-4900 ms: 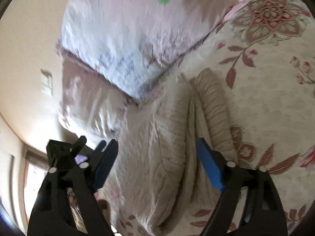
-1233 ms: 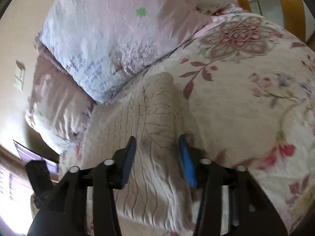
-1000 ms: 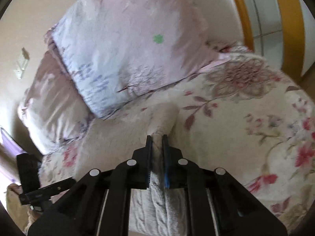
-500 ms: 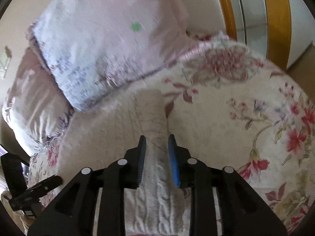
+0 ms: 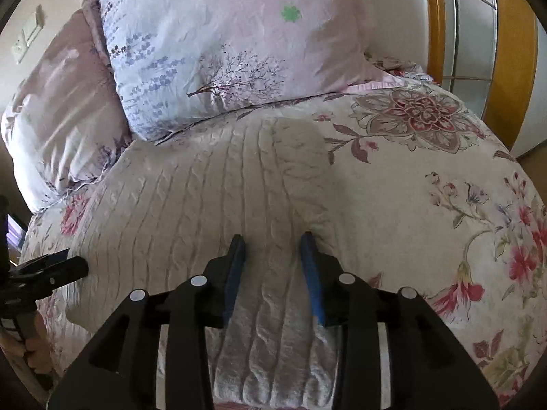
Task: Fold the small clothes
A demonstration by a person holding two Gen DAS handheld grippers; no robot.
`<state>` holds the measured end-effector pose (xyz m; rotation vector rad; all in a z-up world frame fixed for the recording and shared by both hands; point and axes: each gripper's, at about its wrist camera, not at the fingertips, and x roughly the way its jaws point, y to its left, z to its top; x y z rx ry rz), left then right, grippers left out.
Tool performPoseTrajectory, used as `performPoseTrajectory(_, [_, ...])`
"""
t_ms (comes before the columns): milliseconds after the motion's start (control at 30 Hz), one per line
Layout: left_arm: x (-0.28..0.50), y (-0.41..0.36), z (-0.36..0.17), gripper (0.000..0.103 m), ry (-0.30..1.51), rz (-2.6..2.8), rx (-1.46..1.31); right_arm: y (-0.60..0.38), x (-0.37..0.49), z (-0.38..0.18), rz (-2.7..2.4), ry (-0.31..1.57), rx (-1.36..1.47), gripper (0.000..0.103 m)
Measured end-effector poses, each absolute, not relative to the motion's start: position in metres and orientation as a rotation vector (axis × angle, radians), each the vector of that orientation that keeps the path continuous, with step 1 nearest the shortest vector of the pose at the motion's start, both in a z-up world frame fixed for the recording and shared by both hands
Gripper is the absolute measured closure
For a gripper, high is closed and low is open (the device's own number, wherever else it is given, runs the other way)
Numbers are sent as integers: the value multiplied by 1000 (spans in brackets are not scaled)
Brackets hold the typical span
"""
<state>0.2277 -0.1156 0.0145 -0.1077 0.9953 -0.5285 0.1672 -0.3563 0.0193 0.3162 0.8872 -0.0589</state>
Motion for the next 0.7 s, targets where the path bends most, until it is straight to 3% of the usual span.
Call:
performPoseTrajectory(333, [230,-112,13,14,1018,-543,-130,-366,158,28,-35,930,387,66])
performPoseTrajectory(400, [230,-110,14,14,1020,-547,-138,-376,156,35,-19,930,467,60])
performPoseTrajectory(467, [235,-106,15,14,1034,-564,-173,-387,156,40,-19,914,532,31])
performPoseTrajectory(500, [239,-104,14,14,1048,-577,-205,-393,157,43,-40,910,552,27])
performPoseTrajectory(700, [262,-88,2,14,1139,-612,-410,-415,181,30,5,970,673,24])
